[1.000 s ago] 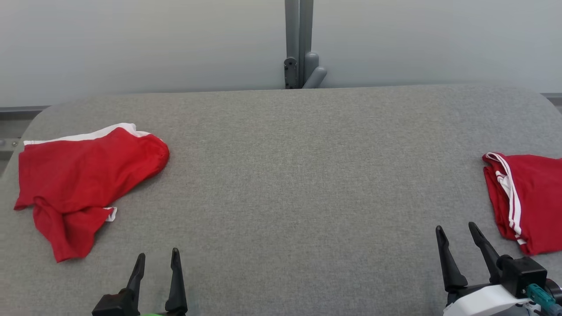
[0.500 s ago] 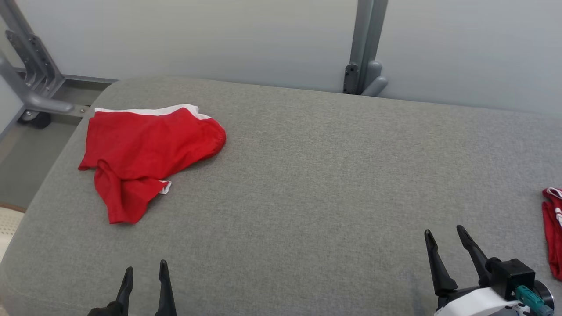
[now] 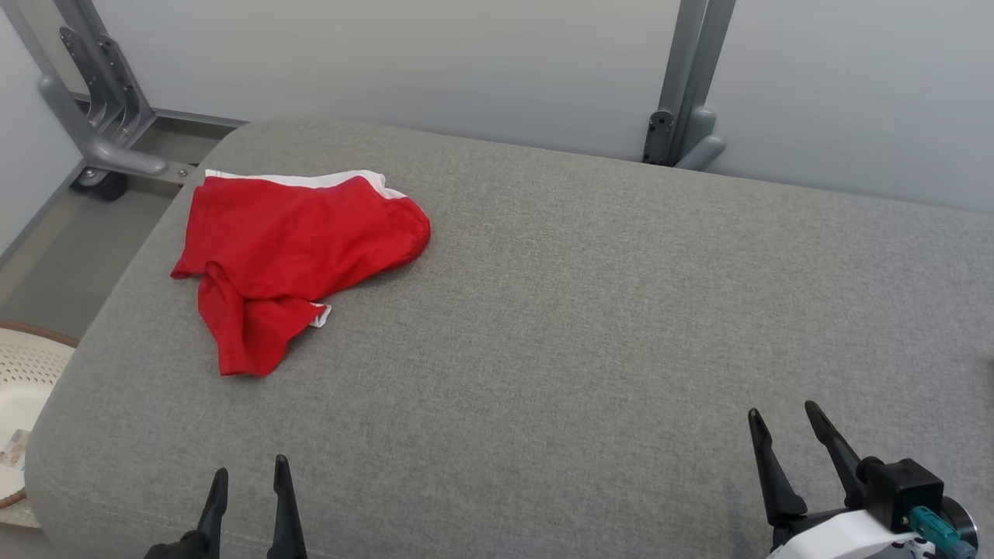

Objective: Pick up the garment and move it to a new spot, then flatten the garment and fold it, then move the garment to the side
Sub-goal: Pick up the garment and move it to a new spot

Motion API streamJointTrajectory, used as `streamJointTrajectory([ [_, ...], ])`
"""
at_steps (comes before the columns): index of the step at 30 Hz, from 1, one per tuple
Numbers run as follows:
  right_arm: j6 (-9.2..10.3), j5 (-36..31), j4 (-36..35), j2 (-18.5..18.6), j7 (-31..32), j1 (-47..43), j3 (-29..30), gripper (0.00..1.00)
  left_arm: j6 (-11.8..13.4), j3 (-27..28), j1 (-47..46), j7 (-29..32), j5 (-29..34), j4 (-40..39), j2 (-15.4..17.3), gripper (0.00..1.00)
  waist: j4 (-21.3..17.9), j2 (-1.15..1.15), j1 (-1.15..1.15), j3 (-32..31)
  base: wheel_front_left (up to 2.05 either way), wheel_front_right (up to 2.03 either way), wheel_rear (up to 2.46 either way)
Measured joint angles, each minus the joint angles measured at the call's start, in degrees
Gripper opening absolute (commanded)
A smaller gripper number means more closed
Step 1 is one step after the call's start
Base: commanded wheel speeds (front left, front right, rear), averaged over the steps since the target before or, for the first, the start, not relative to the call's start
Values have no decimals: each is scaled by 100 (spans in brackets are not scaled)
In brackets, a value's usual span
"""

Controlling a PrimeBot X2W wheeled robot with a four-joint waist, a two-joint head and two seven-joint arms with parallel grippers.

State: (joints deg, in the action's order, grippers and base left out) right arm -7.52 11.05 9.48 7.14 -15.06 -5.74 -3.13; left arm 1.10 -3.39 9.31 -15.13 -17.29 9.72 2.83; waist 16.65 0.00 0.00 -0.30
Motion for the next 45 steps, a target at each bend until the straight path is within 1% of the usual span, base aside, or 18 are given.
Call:
streamJointTrajectory([
  [6,0,19,-32,125,0,16,-33,100,38,5,-249,0,-123,-30,0,100,-55,0,0,224,0,0,0],
  [9,0,37,-94,285,0,124,-18,100,29,30,-624,0,-190,-2,0,100,-75,0,0,423,0,0,0],
  [11,0,48,-179,447,0,297,-21,100,-10,134,-1101,-1,-234,180,1,100,-99,0,0,673,0,0,0],
  [18,0,149,-298,754,0,652,14,100,-43,354,-2533,46,-536,1401,18,100,-178,0,0,1385,0,0,0],
  [20,0,166,-314,824,0,742,13,100,-41,396,-2966,104,-578,1736,69,100,-204,0,0,1591,0,0,0],
  [24,0,207,-353,904,0,916,-30,100,58,516,-3710,296,-686,2354,203,100,-277,0,0,1983,0,0,0],
  [29,0,244,-356,947,0,1014,-41,100,353,699,-4403,494,-771,3096,322,100,-412,0,0,2354,0,0,0],
  [30,0,247,-349,948,0,1040,-57,100,381,720,-4500,506,-772,3247,363,100,-449,0,0,2403,0,0,0],
  [33,0,248,-335,928,0,1111,-56,100,396,756,-4705,570,-837,3682,420,100,-592,0,0,2492,0,0,0],
  [35,0,248,-316,904,0,1113,-54,100,341,765,-4809,573,-849,3933,491,100,-686,0,0,2521,0,0,0],
  [36,0,248,-307,890,0,1120,-54,100,298,748,-4852,591,-856,4053,531,91,-729,0,0,2529,0,0,0],
  [37,0,248,-299,875,0,1133,-46,100,245,723,-4879,602,-855,4156,566,49,-771,0,0,2534,0,0,0],
  [38,0,248,-290,862,0,1147,-41,100,212,722,-4896,583,-856,4256,587,37,-809,0,0,2533,0,0,0],
  [40,0,249,-268,838,0,1163,-27,100,142,706,-4933,536,-855,4424,656,0,-873,0,0,2513,0,0,0],
  [43,0,256,-231,799,0,1163,-25,100,47,706,-4966,422,-868,4609,708,0,-925,0,0,2435,0,0,0],
  [45,0,256,-200,764,0,1145,-14,100,-73,680,-4971,286,-883,4652,708,0,-956,0,0,2334,0,0,0],
])
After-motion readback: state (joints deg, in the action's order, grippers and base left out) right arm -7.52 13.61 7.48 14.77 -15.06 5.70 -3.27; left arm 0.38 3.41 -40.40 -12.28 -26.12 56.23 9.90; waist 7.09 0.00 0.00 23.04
